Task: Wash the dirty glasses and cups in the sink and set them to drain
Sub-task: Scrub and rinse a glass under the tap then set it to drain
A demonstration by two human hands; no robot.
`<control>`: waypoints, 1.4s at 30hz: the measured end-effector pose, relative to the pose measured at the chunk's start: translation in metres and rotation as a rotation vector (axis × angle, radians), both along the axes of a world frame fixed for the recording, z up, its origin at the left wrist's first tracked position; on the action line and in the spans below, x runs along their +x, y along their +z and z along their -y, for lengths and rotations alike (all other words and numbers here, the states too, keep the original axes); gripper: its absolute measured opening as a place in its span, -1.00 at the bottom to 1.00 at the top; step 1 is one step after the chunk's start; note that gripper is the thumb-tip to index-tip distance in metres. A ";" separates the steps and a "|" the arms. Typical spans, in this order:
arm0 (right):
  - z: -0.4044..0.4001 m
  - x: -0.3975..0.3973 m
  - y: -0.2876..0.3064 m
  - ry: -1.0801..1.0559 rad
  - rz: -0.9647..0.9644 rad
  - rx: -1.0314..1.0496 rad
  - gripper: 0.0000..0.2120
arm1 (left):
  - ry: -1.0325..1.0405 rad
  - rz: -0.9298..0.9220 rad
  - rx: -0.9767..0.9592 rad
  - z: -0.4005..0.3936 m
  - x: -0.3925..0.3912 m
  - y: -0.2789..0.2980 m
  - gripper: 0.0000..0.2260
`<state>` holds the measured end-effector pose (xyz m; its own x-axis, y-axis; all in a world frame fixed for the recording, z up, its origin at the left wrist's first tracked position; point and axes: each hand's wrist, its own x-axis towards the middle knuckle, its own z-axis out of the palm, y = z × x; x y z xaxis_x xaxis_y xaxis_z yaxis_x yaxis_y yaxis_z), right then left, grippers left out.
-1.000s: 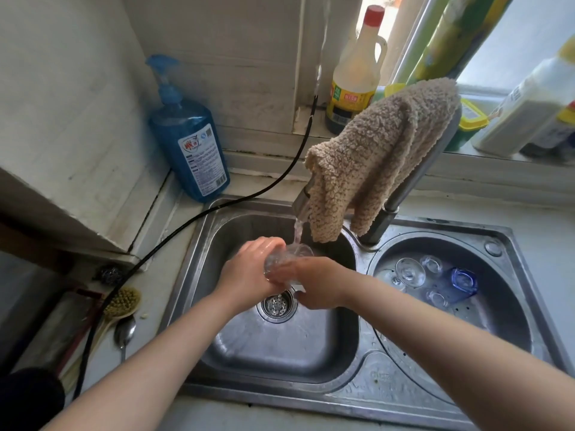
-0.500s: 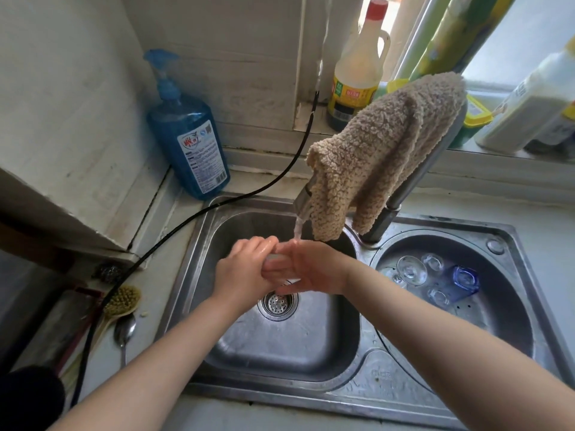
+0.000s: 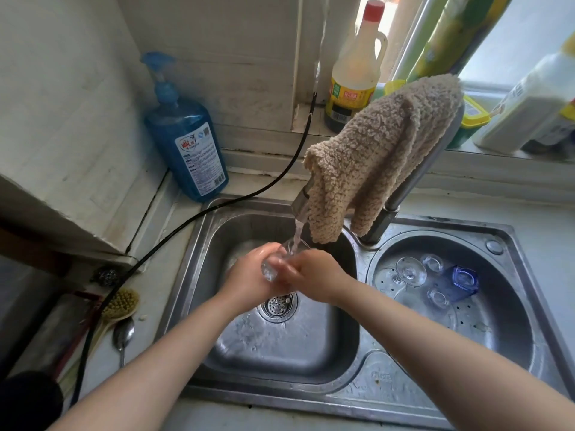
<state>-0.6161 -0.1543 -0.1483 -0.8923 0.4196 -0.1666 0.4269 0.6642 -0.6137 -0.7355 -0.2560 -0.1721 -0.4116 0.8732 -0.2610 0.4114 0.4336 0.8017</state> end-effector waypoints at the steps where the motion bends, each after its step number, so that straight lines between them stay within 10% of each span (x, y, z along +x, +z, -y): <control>1: 0.002 -0.002 0.000 -0.101 -0.042 -0.085 -0.43 | 0.040 -0.011 -0.016 0.001 0.004 0.001 -0.58; 9: 0.026 0.010 -0.006 -0.454 -0.330 -0.205 -0.74 | 0.082 0.051 -0.021 0.003 0.011 0.007 -0.58; 13: 0.037 0.040 -0.027 -0.493 -0.542 -0.089 -0.41 | 0.157 0.245 0.019 0.001 0.010 0.001 -0.51; 18: 0.049 0.059 -0.032 -0.525 -0.241 -0.768 -0.30 | 0.177 0.599 0.099 -0.004 0.026 0.001 -0.56; 23: 0.053 0.057 -0.028 -0.755 -0.480 -1.111 -0.54 | 0.221 1.001 0.037 -0.012 0.044 -0.002 -0.47; 30: 0.032 0.046 -0.009 -0.549 -0.186 -0.198 -0.39 | 0.590 1.498 0.146 -0.025 0.049 0.004 -0.43; 42: 0.013 -0.006 0.010 -0.366 -0.040 -0.066 -0.36 | 0.934 1.443 -0.154 -0.029 0.026 0.000 -0.49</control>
<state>-0.6223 -0.1672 -0.1381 -0.6917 0.7013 -0.1723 0.6037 0.4306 -0.6709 -0.7100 -0.2270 -0.1720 -0.1020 0.4277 -0.8981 -0.9612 0.1903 0.1998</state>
